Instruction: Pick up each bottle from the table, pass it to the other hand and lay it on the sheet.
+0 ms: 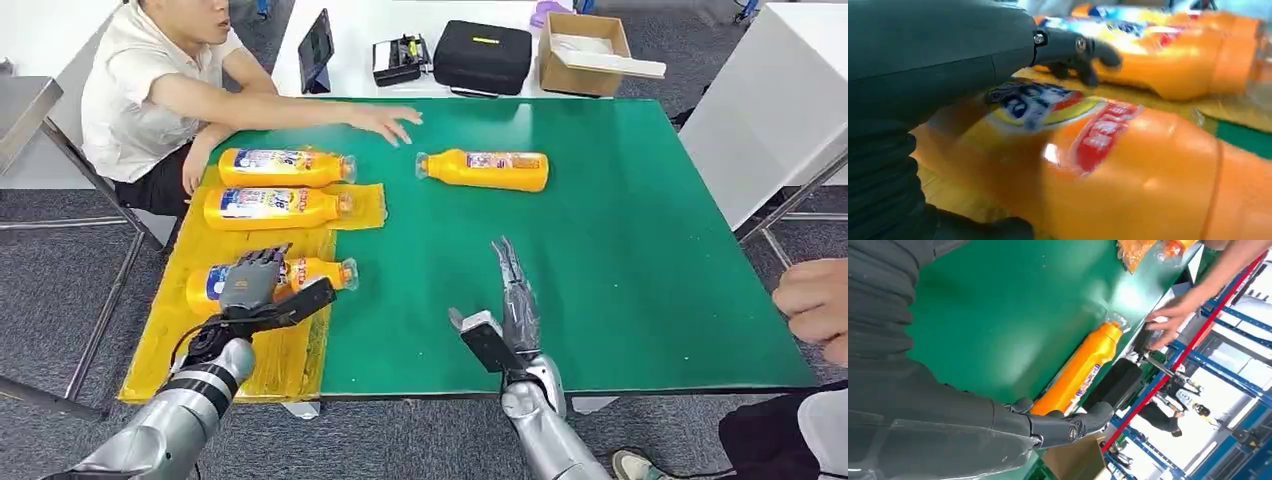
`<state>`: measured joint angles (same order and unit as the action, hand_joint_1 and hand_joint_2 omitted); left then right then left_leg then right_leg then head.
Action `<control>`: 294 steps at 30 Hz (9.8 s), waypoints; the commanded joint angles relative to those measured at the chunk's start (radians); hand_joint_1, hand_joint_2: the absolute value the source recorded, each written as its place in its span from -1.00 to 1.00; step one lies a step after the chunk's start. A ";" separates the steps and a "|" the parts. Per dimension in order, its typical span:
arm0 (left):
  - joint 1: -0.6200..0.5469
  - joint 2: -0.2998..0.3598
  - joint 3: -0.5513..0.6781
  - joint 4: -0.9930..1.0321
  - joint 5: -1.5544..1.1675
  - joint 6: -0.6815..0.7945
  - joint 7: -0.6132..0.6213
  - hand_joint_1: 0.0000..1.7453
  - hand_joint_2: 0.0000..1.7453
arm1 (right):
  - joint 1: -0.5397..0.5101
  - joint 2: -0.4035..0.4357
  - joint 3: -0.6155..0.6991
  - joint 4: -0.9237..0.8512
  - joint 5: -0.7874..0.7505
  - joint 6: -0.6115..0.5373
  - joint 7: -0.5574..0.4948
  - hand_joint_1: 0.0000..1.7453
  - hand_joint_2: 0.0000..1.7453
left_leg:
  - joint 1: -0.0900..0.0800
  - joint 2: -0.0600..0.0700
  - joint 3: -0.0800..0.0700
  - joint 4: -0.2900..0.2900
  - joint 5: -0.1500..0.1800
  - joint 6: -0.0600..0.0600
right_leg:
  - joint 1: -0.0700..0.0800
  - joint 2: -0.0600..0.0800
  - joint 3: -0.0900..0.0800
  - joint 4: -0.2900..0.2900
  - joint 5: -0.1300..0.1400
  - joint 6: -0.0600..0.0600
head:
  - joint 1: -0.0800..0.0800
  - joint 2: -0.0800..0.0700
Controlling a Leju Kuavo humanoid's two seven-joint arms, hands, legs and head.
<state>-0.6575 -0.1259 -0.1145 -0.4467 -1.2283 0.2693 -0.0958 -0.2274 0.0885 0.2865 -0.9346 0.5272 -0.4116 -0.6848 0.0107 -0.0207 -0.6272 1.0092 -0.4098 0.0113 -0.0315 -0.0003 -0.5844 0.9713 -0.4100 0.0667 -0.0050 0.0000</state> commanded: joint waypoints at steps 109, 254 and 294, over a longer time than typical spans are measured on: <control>0.590 -0.071 -0.352 -0.914 1.469 -0.192 -0.315 -1.00 1.00 | -0.068 -0.190 -0.121 0.068 -0.056 0.516 0.115 1.00 1.00 | 0.001 0.003 0.013 -0.001 -0.001 0.000 | 0.003 0.000 0.012 -0.003 0.000 -0.003 | 0.000 0.000; 0.526 0.183 -0.162 -0.932 0.213 0.199 -0.108 1.00 1.00 | 0.222 0.015 -0.046 -0.357 0.068 -0.175 0.097 -1.00 1.00 | 0.001 0.001 -0.002 0.001 -0.001 0.000 | 0.002 -0.001 -0.004 0.001 -0.002 -0.003 | 0.000 0.000; 0.067 0.211 -0.361 -0.155 0.233 -0.378 -0.047 -1.00 1.00 | 0.148 0.027 -0.067 -0.207 -0.035 -0.100 -0.007 -1.00 1.00 | 0.001 0.003 0.000 -0.001 0.008 -0.001 | 0.002 0.002 -0.002 -0.002 0.006 -0.003 | 0.000 0.000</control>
<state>-0.5212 0.0431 -0.3604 -0.7846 -1.0418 0.0094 -0.0947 -0.0160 0.1221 0.2384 -1.2474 0.5165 -0.5203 -0.6684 0.0110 -0.0213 -0.6316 1.0086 -0.4005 0.0104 -0.0313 0.0002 -0.5894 0.9711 -0.4035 0.0679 -0.0050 0.0000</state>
